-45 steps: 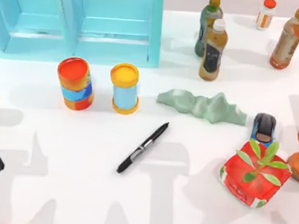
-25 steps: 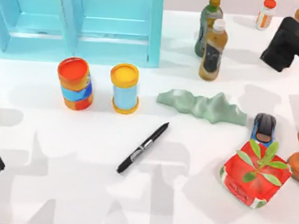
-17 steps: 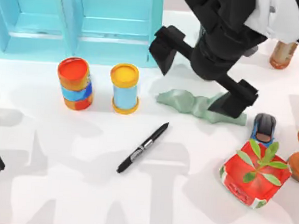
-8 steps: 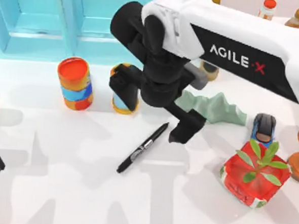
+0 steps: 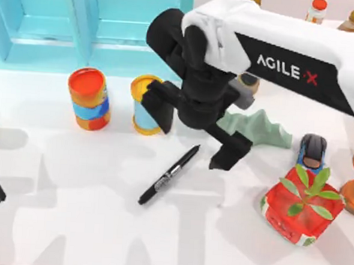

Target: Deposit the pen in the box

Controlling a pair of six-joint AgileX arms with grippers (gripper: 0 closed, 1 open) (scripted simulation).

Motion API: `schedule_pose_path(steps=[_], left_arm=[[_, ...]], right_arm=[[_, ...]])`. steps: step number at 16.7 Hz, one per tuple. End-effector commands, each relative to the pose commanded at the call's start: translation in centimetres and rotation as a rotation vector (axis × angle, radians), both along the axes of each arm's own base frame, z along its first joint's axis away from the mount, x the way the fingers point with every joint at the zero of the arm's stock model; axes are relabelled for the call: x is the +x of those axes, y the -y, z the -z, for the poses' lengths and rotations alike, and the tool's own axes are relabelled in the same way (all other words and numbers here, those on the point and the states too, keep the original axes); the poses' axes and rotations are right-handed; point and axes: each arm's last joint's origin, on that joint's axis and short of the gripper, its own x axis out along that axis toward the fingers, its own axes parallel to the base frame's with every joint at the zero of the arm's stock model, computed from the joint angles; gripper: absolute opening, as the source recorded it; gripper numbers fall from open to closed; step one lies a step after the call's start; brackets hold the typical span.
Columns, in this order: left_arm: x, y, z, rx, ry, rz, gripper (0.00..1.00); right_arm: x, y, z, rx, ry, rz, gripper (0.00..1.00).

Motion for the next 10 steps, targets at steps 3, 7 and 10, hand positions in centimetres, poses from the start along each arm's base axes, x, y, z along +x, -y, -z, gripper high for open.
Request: schedule_pose_path(steps=[3,7,10], left_arm=[[0.0,0.0,0.0,0.0,0.0,0.0,1.0],[0.0,0.0,0.0,0.0,0.0,0.0,1.0],[0.0,0.0,0.0,0.0,0.0,0.0,1.0]], right_arm=[[0.3,0.8,3.6,-0.004,-0.005,-0.002,1.0],[-1.0,-2.0,7.3,0.002,0.004,-0.009,1.0],[-1.0,-2.5,7.7,0.003,0.01,-0.011,1.0]])
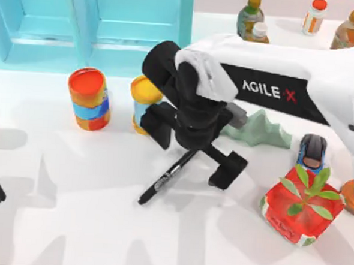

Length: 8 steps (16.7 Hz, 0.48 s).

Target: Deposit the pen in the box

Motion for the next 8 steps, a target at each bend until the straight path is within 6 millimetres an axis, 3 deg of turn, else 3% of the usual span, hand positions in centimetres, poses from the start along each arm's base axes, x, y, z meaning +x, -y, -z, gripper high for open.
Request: schedule_pose_path(steps=[3,8], left_arm=[[0.0,0.0,0.0,0.0,0.0,0.0,1.0],[0.0,0.0,0.0,0.0,0.0,0.0,1.0]], right_arm=[[0.0,0.0,0.0,0.0,0.0,0.0,1.0],[0.0,0.0,0.0,0.0,0.0,0.0,0.62]])
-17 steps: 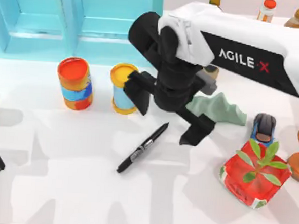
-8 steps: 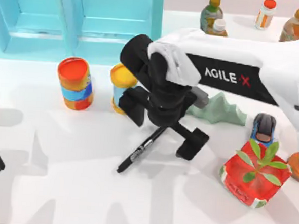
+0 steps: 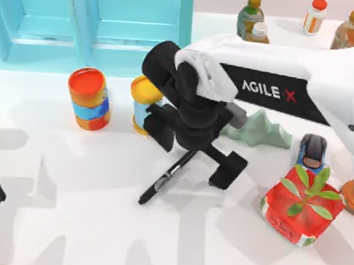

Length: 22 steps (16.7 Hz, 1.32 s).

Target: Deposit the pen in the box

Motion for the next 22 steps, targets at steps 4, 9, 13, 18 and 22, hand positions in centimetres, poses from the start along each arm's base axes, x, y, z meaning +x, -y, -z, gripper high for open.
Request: schedule_pose_path(steps=[4,9,13,18,22], left_arm=[[0.0,0.0,0.0,0.0,0.0,0.0,1.0],[0.0,0.0,0.0,0.0,0.0,0.0,1.0],[0.0,0.0,0.0,0.0,0.0,0.0,1.0],[0.0,0.0,0.0,0.0,0.0,0.0,1.0],[0.0,0.0,0.0,0.0,0.0,0.0,1.0]], right_arm=[[0.0,0.0,0.0,0.0,0.0,0.0,0.32],[0.0,0.0,0.0,0.0,0.0,0.0,0.0],[0.0,0.0,0.0,0.0,0.0,0.0,0.0],[0.3,2.0,-3.0,-0.055,0.016,-0.02,0.0],[0.2,2.3,-3.0,-0.094,-0.028,-0.021,0.0]])
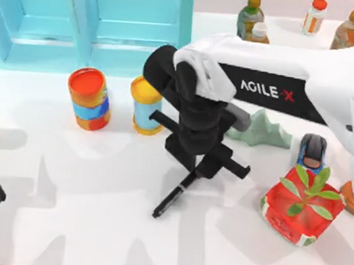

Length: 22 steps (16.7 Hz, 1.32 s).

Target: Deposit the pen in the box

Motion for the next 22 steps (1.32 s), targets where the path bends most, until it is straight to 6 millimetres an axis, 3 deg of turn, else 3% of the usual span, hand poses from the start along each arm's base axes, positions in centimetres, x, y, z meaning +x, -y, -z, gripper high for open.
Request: schedule_pose_path(steps=[4,11,17,20,22], left_arm=[[0.0,0.0,0.0,0.0,0.0,0.0,1.0],[0.0,0.0,0.0,0.0,0.0,0.0,1.0],[0.0,0.0,0.0,0.0,0.0,0.0,1.0],[0.0,0.0,0.0,0.0,0.0,0.0,1.0],[0.0,0.0,0.0,0.0,0.0,0.0,1.0]], right_arm=[[-0.3,-0.2,-2.2,-0.026,-0.051,-0.009,0.0],[0.1,-0.3,-9.7,0.035,0.036,-0.002,0.0],[0.1,-0.4,-9.9,0.04,0.042,-0.002,0.0],[1.7,2.0,-10.4,0.072,0.025,0.014,0.0],[3.9,5.6,-10.9,0.113,0.004,0.043,0.0]])
